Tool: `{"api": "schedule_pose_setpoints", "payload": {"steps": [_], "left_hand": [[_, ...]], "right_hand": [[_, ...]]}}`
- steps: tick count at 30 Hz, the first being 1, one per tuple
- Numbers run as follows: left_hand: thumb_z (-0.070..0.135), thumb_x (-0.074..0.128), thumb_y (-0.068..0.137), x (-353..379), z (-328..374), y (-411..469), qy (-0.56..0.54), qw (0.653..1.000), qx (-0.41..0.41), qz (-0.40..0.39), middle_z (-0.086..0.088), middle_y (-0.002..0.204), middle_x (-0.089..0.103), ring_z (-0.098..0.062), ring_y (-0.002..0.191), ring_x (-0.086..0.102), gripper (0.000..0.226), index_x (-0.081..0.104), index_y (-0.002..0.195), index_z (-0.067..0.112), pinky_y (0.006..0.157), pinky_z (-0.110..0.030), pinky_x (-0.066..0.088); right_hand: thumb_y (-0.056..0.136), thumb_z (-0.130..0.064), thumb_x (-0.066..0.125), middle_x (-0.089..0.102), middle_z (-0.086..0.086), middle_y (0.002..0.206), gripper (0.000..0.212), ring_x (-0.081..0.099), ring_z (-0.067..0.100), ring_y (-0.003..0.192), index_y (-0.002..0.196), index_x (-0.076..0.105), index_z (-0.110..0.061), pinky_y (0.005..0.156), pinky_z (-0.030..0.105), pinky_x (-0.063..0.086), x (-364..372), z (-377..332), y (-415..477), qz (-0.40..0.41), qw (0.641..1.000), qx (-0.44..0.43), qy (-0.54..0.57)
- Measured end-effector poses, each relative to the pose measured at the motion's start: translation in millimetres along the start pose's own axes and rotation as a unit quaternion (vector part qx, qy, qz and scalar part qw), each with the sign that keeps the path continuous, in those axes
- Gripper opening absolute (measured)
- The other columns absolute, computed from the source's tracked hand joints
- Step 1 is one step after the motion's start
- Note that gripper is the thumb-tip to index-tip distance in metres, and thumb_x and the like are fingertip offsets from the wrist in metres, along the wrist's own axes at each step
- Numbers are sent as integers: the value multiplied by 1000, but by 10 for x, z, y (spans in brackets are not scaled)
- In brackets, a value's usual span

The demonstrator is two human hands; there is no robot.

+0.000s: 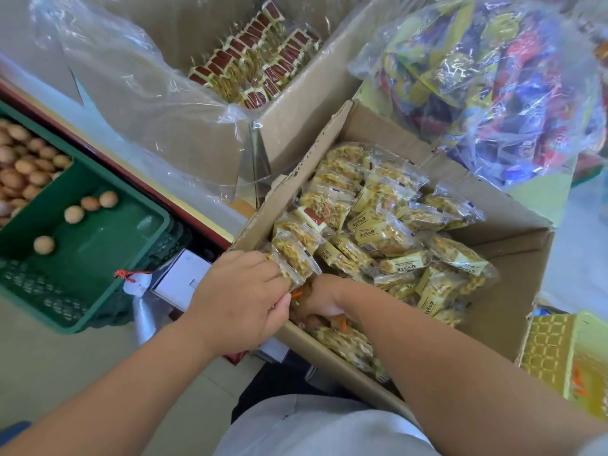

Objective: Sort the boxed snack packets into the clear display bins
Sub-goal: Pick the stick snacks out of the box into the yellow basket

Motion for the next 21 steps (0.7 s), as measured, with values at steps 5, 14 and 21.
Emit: {"api": "schedule_pose_setpoints", "payload": {"steps": [5,14,21], "left_hand": [[36,49,89,31,-16,33,-5,995,-47,-84,-7,119,69,-28,99,64,35,74,102,15,85,-40,49],[71,56,87,411,-209,272,-61,924,-247,-286,-2,171,-10,-31,155,13,98,3,160,33,121,-49,26],[74,59,85,773,-308,286,-138,854,-314,-392,-6,172,4,-30,154,24,105,-1,163,35,119,-45,34]], "right_hand": [[81,-52,76,42,12,153,102,49,34,130,159,20,-17,103,44,48,50,84,-38,-13,999,5,50],[74,-38,71,62,4,84,35,59,23,76,95,63,-11,65,31,47,-51,351,-478,53,990,-56,114],[68,-39,71,61,0,91,40,58,18,77,98,53,-21,64,30,48,-41,698,-924,58,978,-70,186]]}}
Point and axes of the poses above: each hand's wrist, its own y-axis towards the middle knuckle, its own x-axis out of the palm, z = x × y, the point moved 9 cm from there along y, towards the middle knuckle
